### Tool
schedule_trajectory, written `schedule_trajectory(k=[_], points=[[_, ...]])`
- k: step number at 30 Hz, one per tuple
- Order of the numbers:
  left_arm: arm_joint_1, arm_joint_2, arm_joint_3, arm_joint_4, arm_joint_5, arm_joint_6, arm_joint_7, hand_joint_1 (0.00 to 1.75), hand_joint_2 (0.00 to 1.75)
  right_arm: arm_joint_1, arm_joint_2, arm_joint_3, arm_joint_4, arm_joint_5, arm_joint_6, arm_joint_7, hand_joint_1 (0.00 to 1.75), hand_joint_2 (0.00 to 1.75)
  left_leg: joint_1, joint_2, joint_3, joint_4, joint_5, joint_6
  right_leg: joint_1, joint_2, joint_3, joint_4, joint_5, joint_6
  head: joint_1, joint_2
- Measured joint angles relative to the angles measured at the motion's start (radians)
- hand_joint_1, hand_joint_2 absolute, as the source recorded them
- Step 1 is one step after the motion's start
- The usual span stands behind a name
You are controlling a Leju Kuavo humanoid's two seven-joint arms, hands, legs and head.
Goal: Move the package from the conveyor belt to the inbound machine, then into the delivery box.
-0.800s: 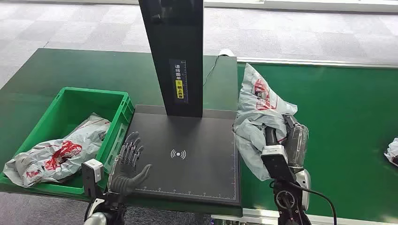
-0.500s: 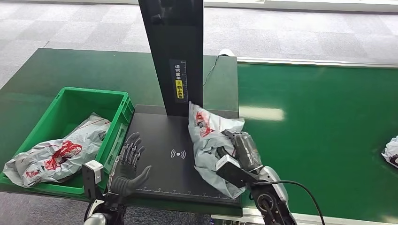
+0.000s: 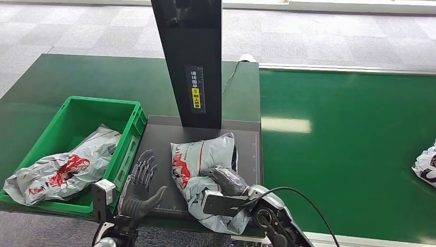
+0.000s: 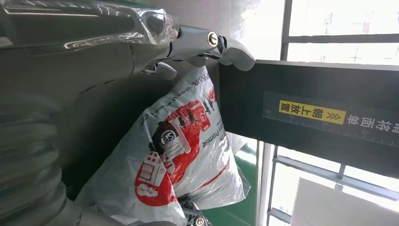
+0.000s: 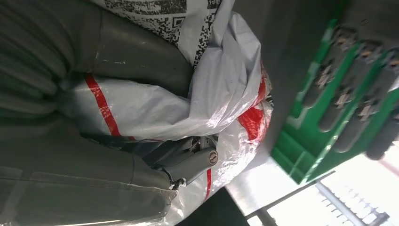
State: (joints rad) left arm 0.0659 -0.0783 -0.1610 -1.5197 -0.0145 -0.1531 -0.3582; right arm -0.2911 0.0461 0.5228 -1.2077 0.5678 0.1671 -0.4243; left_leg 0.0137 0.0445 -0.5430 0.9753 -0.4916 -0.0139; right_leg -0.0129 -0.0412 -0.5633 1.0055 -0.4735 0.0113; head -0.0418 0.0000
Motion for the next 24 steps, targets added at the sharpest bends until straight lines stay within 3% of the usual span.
schedule_trajectory(k=[4,9,11,15,16,18,24], points=[[0.002,-0.002,0.000,-0.002,-0.003,0.001,0.000,0.00,1.75,-0.002,0.000,0.023,0.006,-0.055,0.009,-0.074,1.75,1.75,0.000,0.000,0.000,0.000,0.000,0.000,0.000,0.000,0.000,0.000,0.000,0.000,0.000,0.000],[0.002,-0.004,0.001,-0.003,-0.004,0.002,0.000,0.00,1.75,-0.005,0.005,0.030,0.004,-0.084,-0.012,-0.095,1.75,1.75,0.000,0.000,-0.001,0.000,0.000,0.000,0.000,0.000,0.000,0.000,0.000,0.000,0.000,0.000],[0.002,-0.005,0.001,-0.003,-0.004,0.002,0.000,0.00,1.75,-0.007,0.008,0.029,0.000,-0.093,-0.030,-0.099,1.54,1.75,0.000,0.000,-0.001,0.000,0.000,0.000,0.000,0.000,0.000,0.000,0.000,0.000,0.000,0.000],[0.003,-0.005,0.002,-0.005,-0.005,0.002,0.000,0.00,1.75,-0.007,0.011,0.024,-0.006,-0.088,-0.091,-0.086,0.27,1.75,0.000,0.000,-0.001,0.000,0.000,0.000,0.000,0.000,0.000,0.000,0.000,0.000,0.000,0.000],[0.003,-0.005,0.002,-0.006,-0.006,0.003,0.000,0.00,1.75,-0.007,0.013,0.021,-0.008,-0.086,-0.107,-0.079,0.10,1.75,0.000,0.000,-0.001,0.000,0.000,0.000,0.000,0.000,0.000,0.000,0.000,0.000,0.000,0.000],[0.005,-0.005,0.002,-0.011,-0.008,0.006,-0.004,0.00,1.75,-0.007,0.015,0.014,-0.012,-0.084,-0.128,-0.068,0.00,1.75,0.000,0.000,-0.001,0.000,0.000,0.000,0.000,0.000,0.000,0.000,0.000,0.000,0.000,0.000],[0.012,-0.013,0.008,-0.038,0.010,0.019,-0.047,0.00,1.75,-0.007,0.016,-0.001,-0.017,-0.112,-0.113,-0.060,0.00,1.75,0.000,0.000,-0.001,0.000,0.000,0.000,0.000,0.000,0.000,0.000,0.000,0.000,0.000,0.000]])
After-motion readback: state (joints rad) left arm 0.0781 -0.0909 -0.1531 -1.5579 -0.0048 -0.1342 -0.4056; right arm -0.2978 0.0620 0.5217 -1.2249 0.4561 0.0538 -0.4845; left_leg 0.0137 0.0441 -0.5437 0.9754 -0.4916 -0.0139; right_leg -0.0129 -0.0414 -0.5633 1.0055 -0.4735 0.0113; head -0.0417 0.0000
